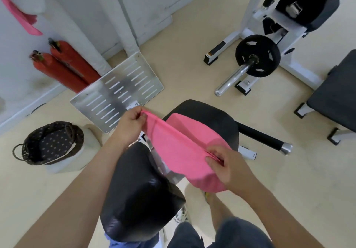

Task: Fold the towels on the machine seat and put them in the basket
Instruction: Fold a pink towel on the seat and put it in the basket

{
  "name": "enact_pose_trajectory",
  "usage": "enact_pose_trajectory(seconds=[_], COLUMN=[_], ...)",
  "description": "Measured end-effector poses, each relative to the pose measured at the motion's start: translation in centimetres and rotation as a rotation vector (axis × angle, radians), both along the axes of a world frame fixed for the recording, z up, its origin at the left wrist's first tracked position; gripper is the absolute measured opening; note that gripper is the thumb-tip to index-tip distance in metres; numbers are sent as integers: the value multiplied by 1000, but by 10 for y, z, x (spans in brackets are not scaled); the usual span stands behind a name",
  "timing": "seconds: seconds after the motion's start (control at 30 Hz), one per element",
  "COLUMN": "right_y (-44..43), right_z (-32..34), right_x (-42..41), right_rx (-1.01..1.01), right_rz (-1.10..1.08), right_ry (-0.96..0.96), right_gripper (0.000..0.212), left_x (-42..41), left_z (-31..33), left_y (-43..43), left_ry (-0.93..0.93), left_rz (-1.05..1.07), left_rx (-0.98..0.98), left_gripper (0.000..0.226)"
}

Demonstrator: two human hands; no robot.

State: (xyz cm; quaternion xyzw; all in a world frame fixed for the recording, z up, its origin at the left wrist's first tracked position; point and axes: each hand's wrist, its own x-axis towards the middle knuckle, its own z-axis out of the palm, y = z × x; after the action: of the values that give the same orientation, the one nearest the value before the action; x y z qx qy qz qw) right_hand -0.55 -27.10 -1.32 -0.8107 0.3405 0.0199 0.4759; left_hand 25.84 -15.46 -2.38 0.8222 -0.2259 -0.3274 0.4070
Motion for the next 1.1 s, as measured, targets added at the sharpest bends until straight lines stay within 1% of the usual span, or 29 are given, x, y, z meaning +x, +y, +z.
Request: enact_pose_trajectory(seconds=[0.1, 0.17, 0.3, 0.4, 0.53, 0.6, 0.67, 0.77, 0.87, 1.0, 1.1], right_y=[-28, -40, -48, -45, -39, -39, -39, -38, -37, -37, -42], right_z=[-4, -11, -30, -37, -38, -37, -38, -44, -48, -49, -48], right_x=[-8, -8, -3, -2, -9, -11, -11, -7, -1, -4, -7], right_rx=[188, 224, 151, 75, 12, 6, 11, -14, -89, -175, -140], right_rz=[-140, -153, -196, -208, -168, -177, -202, -241, -227, -271, -293], right_ry=[27, 48, 115, 143, 53, 21, 16, 15, 75, 66, 49], right_gripper=[12, 12, 10, 15, 19, 26, 29, 25, 16, 7, 14], left_x=[0, -1, 1, 0, 0, 4, 3, -2, -7, -12, -8], left_z=[-7, -14, -34, -46, -50, -51, -53, -61, -74, -90, -90], left_y=[-22, -36, -60, -75, -86, -87, -88, -93, -95, -94, -94], left_ry=[-62, -104, -168, -205, -145, -153, -174, -196, -210, -135, -106], left_rz=[1, -8, -33, -66, 17, 8, -18, -38, -71, -127, -189], left_rx=[73, 128, 217, 295, 257, 244, 267, 331, 421, 487, 487], left_gripper=[27, 26, 29, 32, 36, 35, 34, 31, 30, 26, 22])
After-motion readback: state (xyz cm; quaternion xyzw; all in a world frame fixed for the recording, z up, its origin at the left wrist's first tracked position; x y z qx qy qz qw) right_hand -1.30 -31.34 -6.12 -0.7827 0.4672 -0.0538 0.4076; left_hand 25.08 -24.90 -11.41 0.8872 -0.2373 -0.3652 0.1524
